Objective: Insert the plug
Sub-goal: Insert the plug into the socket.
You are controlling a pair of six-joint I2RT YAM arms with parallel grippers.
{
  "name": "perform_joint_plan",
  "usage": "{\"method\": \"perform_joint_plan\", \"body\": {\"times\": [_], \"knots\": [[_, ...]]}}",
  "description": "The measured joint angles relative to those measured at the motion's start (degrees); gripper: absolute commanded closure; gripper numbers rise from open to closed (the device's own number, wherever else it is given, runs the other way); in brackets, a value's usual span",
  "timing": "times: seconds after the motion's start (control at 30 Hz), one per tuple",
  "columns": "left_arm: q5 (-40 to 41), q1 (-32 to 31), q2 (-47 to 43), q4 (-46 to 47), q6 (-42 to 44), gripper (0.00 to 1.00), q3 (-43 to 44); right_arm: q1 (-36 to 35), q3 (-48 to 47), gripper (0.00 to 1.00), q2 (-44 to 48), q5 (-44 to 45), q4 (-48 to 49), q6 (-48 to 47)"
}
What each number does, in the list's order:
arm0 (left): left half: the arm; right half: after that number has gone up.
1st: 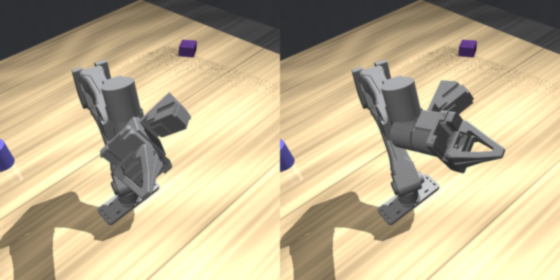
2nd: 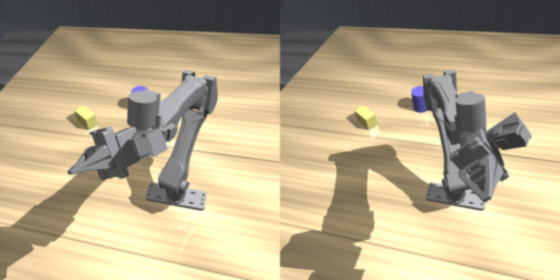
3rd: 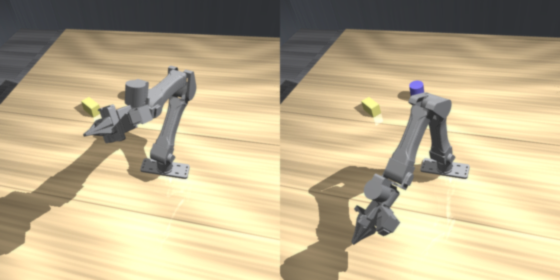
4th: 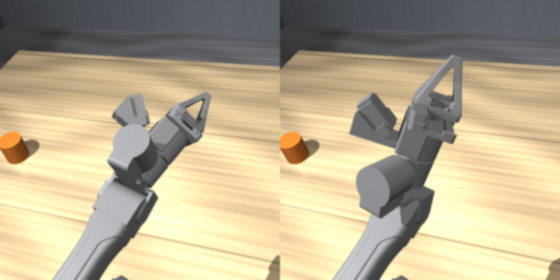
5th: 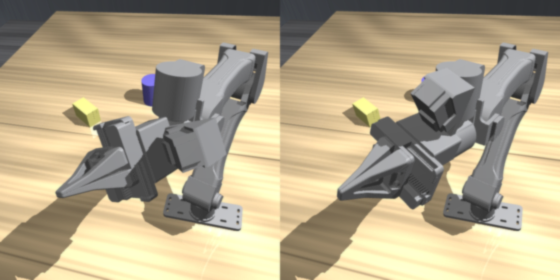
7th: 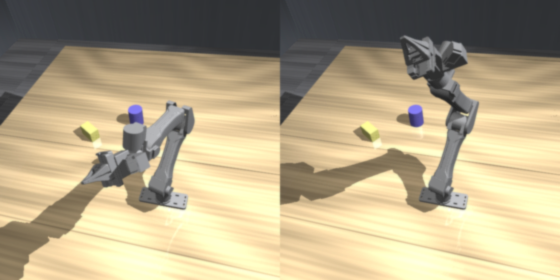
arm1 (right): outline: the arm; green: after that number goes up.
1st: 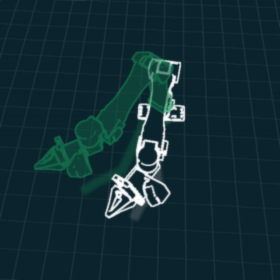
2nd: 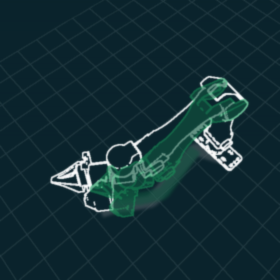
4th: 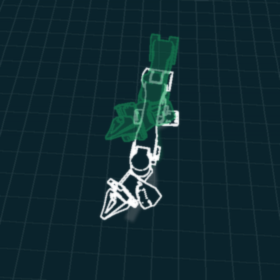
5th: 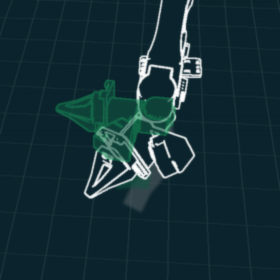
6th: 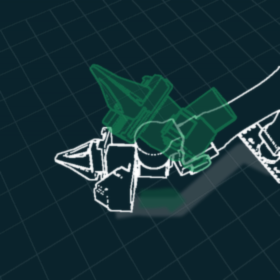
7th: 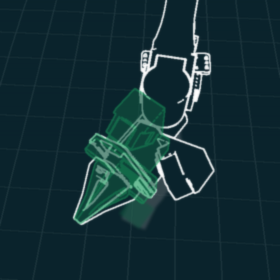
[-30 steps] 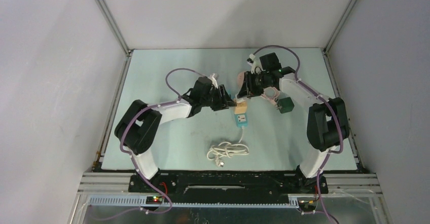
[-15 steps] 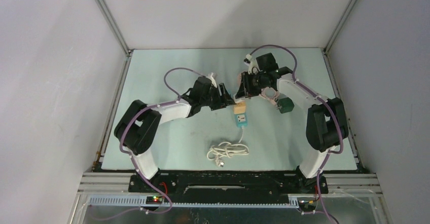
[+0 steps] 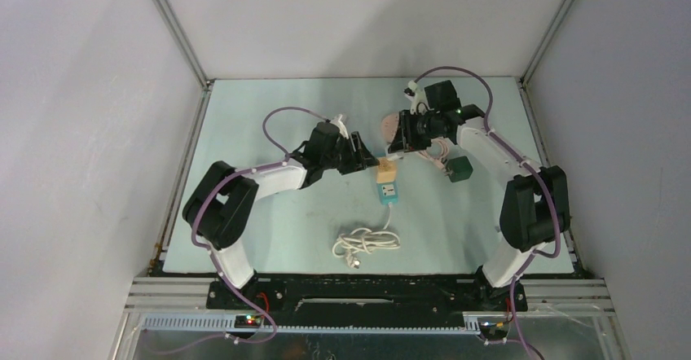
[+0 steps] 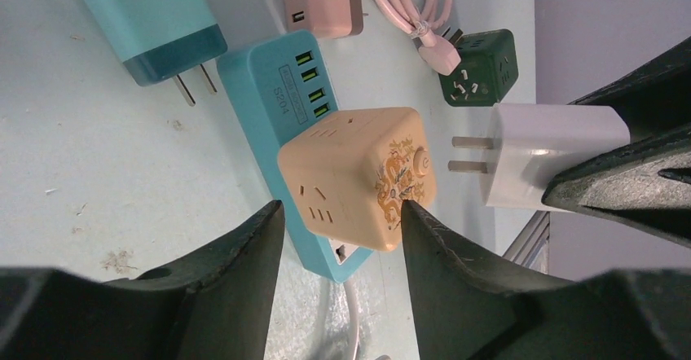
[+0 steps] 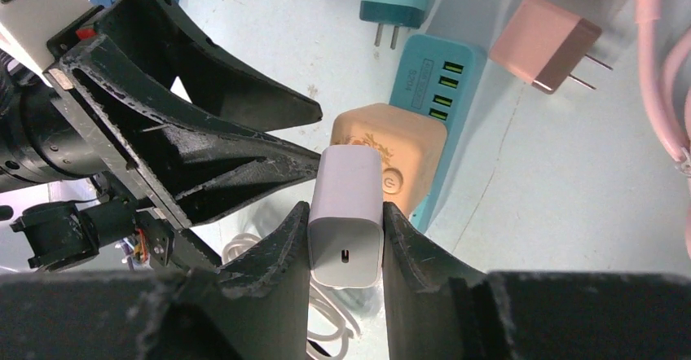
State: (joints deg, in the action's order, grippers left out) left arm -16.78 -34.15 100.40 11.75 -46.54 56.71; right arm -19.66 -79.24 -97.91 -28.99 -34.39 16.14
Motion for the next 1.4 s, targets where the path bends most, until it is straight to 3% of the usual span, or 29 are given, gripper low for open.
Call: {"method": "perform_joint_plan", "body": {"times": [0.8, 1.4], "knots": [[-0.2, -0.3, 2.9, 4.9, -2.1, 0.66, 0.0, -1.7, 2.6, 1.0, -0.5, 3.8, -0.4, -0.2], [1.5, -1.2, 3.1, 13.2, -4.5, 0.75, -4.2, -3.9, 5.0, 1.0, 1.6, 8.0, 1.6, -0.1]]}}
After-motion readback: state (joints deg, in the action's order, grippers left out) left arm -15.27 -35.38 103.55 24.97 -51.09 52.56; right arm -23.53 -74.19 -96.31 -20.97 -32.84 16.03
